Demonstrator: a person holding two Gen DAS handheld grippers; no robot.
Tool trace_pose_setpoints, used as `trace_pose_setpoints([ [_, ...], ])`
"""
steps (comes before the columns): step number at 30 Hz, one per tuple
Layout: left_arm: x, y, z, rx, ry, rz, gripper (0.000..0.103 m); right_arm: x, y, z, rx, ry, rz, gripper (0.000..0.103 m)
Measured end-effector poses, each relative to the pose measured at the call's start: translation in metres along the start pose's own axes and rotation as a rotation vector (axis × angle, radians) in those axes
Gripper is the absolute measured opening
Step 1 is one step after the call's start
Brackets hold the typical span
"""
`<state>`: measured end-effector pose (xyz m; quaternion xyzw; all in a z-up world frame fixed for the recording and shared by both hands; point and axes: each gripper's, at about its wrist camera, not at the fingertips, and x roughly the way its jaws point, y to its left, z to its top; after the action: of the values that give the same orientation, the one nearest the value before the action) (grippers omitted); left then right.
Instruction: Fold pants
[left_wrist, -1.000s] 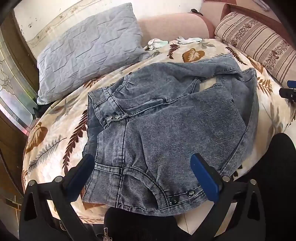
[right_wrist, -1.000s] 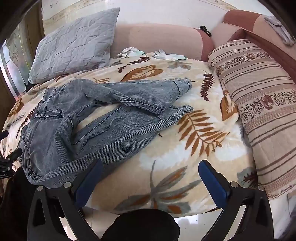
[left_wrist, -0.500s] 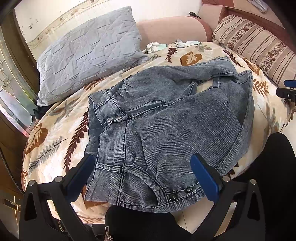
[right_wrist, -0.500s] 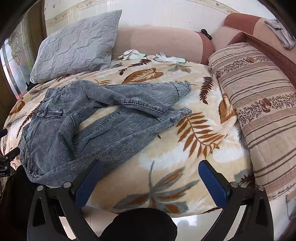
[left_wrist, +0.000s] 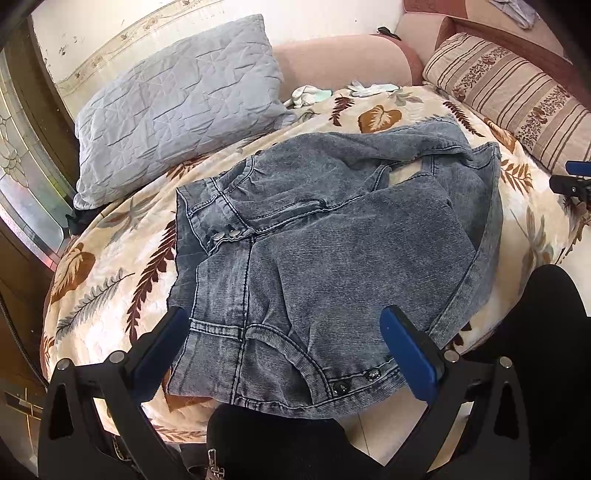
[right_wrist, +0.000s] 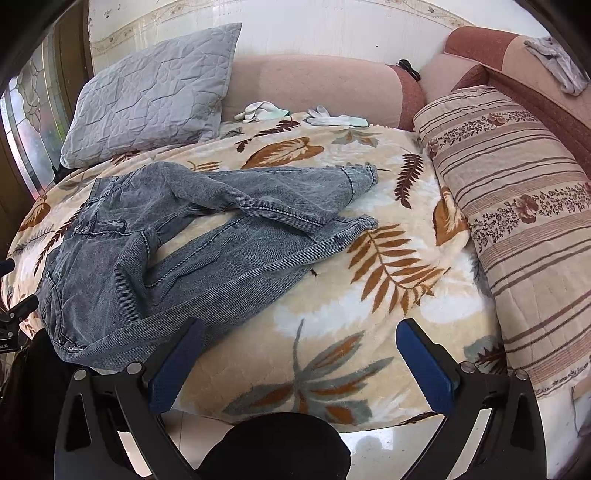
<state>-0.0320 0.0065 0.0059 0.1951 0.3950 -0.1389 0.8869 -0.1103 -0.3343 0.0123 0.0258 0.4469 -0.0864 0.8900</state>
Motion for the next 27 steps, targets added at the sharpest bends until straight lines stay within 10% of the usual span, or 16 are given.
trace_pose_setpoints([
  [27, 0.001, 0.023, 0.005, -0.138, 0.027, -0.037, 0.103, 0.003, 0.008, -0.001, -0.025, -0.014, 0.035, 0.103],
])
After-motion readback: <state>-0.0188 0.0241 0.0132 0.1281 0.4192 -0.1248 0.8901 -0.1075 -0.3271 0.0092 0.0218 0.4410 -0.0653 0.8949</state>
